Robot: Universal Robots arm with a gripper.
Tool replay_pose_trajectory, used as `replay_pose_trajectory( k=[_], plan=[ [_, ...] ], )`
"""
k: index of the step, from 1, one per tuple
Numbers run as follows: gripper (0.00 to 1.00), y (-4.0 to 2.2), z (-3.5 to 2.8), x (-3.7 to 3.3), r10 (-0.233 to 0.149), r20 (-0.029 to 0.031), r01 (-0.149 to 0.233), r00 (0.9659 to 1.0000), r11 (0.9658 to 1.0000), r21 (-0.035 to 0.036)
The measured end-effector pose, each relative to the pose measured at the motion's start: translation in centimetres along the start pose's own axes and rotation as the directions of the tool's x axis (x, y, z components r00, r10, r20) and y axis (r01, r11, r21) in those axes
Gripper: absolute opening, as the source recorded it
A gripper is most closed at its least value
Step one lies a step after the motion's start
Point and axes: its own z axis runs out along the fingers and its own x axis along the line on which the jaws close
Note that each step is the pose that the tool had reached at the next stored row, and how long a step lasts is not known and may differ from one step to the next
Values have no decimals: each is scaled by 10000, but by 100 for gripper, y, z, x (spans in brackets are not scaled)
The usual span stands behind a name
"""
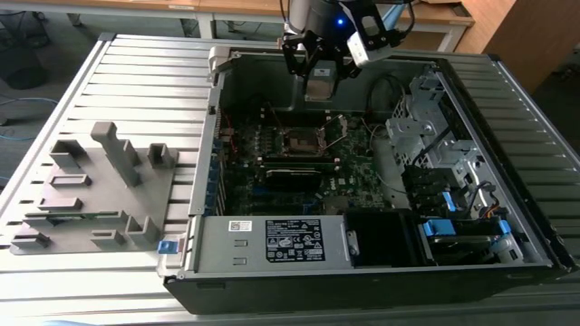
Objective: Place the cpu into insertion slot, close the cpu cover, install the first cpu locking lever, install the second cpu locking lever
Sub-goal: 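Place the cpu into insertion slot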
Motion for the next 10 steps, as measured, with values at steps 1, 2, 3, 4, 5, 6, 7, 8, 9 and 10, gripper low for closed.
replay_pose_trajectory(
  k=[1, 2, 3, 4, 5, 6, 7, 8, 9, 10],
  plan=[
    [54, -1, 5, 0, 0, -1, 0, 10000, 10000, 2],
    [54, -1, 12, 0, 0, -2, 0, 10000, 10000, 3],
    [54, -2, 20, 0, 0, -2, 0, 10000, 10000, 3],
    [54, -3, 28, 0, 0, -2, 0, 10000, 10000, 3],
    [54, -4, 36, 0, 0, -2, 0, 10000, 10000, 3],
    [54, -5, 46, 0, 0, -2, 0, 10000, 10000, 3],
    [54, -6, 55, 0, 0, -2, 0, 10000, 10000, 4],
    [54, -7, 65, 0, 1, -2, -1, 10000, 10000, 4],
    [54, -8, 73, 0, 0, -2, 0, 10000, 10000, 4],
    [54, -8, 77, 0, 0, -2, 0, 10000, 10000, 4]
  ],
)
